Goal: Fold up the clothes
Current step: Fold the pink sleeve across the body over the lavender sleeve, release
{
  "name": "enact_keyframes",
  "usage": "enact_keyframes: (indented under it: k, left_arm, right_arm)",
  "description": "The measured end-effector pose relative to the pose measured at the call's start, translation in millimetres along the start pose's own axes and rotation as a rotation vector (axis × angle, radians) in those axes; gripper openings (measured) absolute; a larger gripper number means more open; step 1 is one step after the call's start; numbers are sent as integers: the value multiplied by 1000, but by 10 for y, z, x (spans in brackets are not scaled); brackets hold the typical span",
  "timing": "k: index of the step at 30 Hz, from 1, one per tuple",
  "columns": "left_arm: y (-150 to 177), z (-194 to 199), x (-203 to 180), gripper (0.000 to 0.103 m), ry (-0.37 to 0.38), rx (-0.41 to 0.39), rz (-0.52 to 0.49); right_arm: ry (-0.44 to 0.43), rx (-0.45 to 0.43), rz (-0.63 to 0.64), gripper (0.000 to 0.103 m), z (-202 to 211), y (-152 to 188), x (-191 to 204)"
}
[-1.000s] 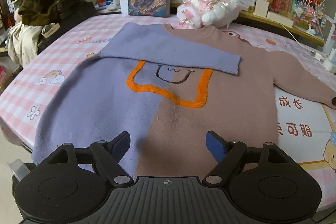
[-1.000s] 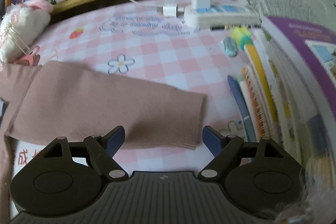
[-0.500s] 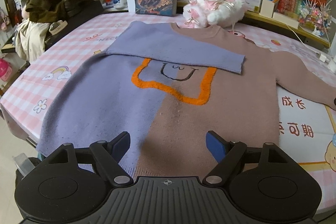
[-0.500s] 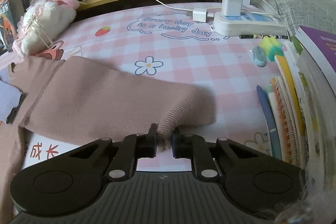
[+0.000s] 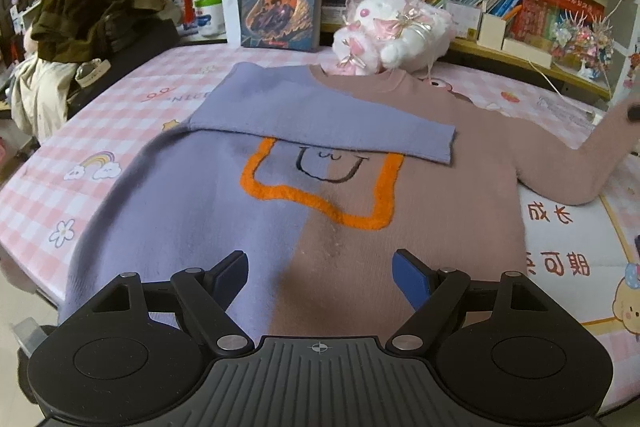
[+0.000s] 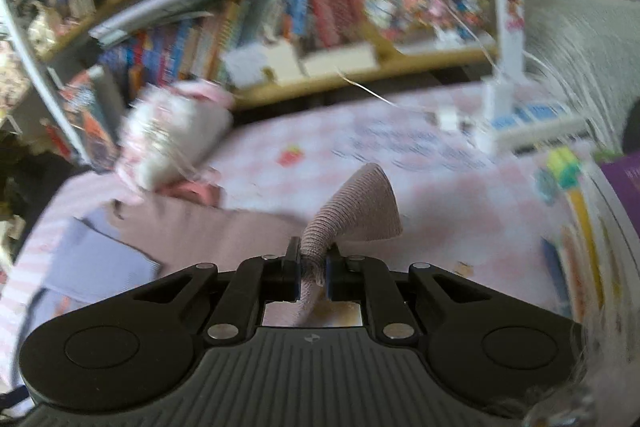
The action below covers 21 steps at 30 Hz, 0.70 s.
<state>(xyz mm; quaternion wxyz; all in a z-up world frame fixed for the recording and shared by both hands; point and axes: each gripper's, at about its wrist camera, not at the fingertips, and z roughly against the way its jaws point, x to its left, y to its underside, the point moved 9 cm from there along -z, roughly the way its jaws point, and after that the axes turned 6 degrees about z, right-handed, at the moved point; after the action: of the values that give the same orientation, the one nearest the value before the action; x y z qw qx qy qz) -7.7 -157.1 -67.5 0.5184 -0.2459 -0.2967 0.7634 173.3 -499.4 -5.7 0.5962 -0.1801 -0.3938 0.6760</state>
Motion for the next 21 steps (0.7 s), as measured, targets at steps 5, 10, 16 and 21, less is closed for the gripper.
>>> enact_keyframes:
  k: [5, 10, 16, 21]
  left_arm:
    - [-61, -78, 151, 82, 65, -3, -24]
    - [-245, -98, 367, 82, 145, -34, -97]
    - [-467, -125, 785, 82, 204, -71, -125]
    - [-567, -132, 1075, 82, 253, -95, -154]
  right_arm:
    - [-59, -46, 58, 10, 61, -200, 576]
    - [-81, -82, 118, 10, 42, -327, 1259]
    - [-113, -108, 194, 10, -114, -449, 2205]
    - [-123, -114, 251, 10, -332, -454, 2904]
